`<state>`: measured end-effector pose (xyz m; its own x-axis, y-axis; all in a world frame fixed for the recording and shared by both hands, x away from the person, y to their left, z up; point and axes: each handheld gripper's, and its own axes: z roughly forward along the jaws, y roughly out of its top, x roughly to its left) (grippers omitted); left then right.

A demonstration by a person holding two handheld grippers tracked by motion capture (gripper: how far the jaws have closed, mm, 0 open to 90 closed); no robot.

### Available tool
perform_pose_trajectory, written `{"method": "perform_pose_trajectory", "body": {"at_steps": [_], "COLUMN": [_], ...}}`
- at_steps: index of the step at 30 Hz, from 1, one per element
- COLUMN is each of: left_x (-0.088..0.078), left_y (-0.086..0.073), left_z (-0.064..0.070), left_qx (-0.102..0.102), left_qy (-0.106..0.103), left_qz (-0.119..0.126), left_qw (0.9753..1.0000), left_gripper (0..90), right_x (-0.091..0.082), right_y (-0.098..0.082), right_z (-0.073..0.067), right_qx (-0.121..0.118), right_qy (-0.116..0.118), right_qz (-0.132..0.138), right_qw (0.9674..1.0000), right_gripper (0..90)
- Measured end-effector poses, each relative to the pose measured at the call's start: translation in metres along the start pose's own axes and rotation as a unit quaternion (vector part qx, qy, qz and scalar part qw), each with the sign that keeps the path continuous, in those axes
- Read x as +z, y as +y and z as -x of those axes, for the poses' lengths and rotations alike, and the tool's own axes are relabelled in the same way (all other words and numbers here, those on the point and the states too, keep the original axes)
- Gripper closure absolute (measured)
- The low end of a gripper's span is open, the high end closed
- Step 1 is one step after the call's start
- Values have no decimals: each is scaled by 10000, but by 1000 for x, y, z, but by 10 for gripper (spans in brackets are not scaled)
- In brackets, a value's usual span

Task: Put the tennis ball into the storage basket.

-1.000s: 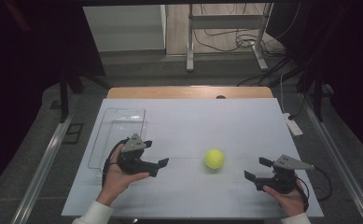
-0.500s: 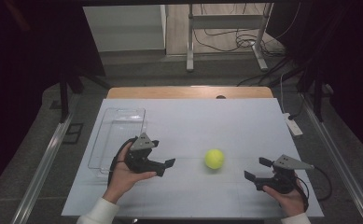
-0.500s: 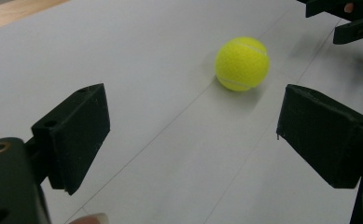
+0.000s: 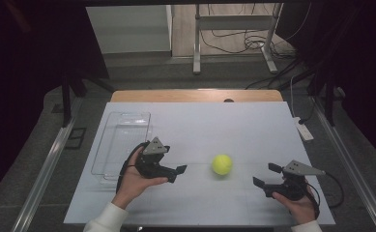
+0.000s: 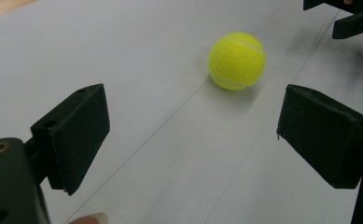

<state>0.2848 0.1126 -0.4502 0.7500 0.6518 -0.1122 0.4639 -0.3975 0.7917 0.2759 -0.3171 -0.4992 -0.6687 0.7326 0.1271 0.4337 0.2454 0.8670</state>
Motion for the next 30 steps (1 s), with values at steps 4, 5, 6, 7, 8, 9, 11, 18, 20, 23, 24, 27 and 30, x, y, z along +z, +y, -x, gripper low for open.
{"method": "perform_pose_trajectory", "body": {"at_steps": [4,5,6,7,8,9,11,18,20,23,24,27,30], "left_x": [2,4,4,4,5,6,8,14,15,17,17,20,22], "left_y": [1,2,2,3,4,4,5,9,9,10,10,11,12], "left_z": [1,2,2,2,3,3,4,6,7,7,8,7,8], "left_qx": [18,37,37,48,49,56,75,123,128,142,144,147,161], "left_qy": [-6,-8,-8,-15,-23,-26,-35,-73,-78,-86,-86,-97,-107], "left_qz": [-22,-40,-40,-49,-54,-62,-80,-148,-153,-174,-185,-215,-239], "left_qw": [10000,10000,10000,10000,10000,10000,9999,9998,9998,9997,9997,9996,9995], "left_gripper": [96,96,96,96,96,96,96,94,94,93,93,93,93], "right_x": [0,0,0,0,0,0,0,0,0,0,0,0,1], "right_y": [0,0,0,0,0,0,0,0,0,0,0,0,0], "right_z": [0,1,1,1,1,1,1,1,1,1,1,1,1], "right_qx": [12,14,14,15,15,14,15,20,26,27,25,27,27], "right_qy": [-11,-15,-15,-17,-17,-16,-14,-14,-13,-11,-10,-9,-7], "right_qz": [-18,-16,-16,-15,-14,-14,-15,-21,-26,-27,-26,-29,-32], "right_qw": [10000,10000,10000,10000,10000,10000,10000,10000,10000,10000,10000,10000,10000], "right_gripper": [128,129,129,129,129,129,129,129,129,129,129,129,129]}}
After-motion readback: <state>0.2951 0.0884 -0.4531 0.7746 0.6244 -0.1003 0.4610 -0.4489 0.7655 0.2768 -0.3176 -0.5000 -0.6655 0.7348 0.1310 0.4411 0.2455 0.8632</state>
